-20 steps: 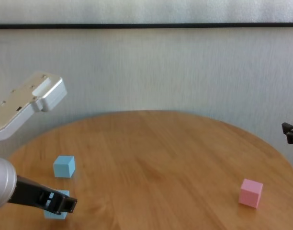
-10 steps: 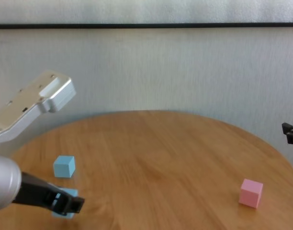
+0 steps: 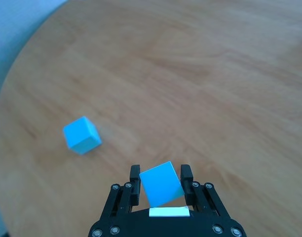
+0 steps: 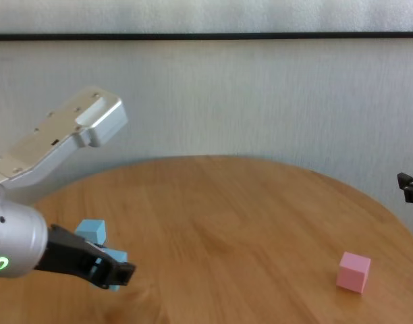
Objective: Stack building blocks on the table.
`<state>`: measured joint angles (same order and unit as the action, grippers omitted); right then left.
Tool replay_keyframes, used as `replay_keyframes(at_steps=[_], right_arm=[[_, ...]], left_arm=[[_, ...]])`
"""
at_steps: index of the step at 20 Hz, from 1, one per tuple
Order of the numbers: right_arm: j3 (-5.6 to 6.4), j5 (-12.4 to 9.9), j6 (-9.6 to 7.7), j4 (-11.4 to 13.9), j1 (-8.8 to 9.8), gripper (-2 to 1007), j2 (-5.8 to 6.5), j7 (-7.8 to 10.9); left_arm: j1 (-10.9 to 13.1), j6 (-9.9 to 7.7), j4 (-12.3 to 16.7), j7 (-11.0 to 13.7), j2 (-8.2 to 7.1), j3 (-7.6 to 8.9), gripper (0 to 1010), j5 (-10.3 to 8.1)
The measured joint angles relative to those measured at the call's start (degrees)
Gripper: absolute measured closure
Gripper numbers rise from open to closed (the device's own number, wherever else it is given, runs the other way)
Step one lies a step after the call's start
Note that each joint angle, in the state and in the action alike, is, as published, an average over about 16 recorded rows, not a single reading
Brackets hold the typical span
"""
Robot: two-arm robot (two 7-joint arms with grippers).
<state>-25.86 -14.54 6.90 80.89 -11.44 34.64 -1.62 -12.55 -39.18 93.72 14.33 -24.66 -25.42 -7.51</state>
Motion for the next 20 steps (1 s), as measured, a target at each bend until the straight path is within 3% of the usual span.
replay_keyframes(at_steps=[8,20], right_arm=[[0.0,0.0,0.0,0.0,0.0,0,0.0,0.0],[0.0,0.0,0.0,0.0,0.0,1,0.0,0.0]], left_arm=[[-1.99,5.27,-1.83,5.7,-0.88,-1.76,496,1.09],[-6.16,14.43,-5.58,16.62,-2.77,-4.96,496,0.46]])
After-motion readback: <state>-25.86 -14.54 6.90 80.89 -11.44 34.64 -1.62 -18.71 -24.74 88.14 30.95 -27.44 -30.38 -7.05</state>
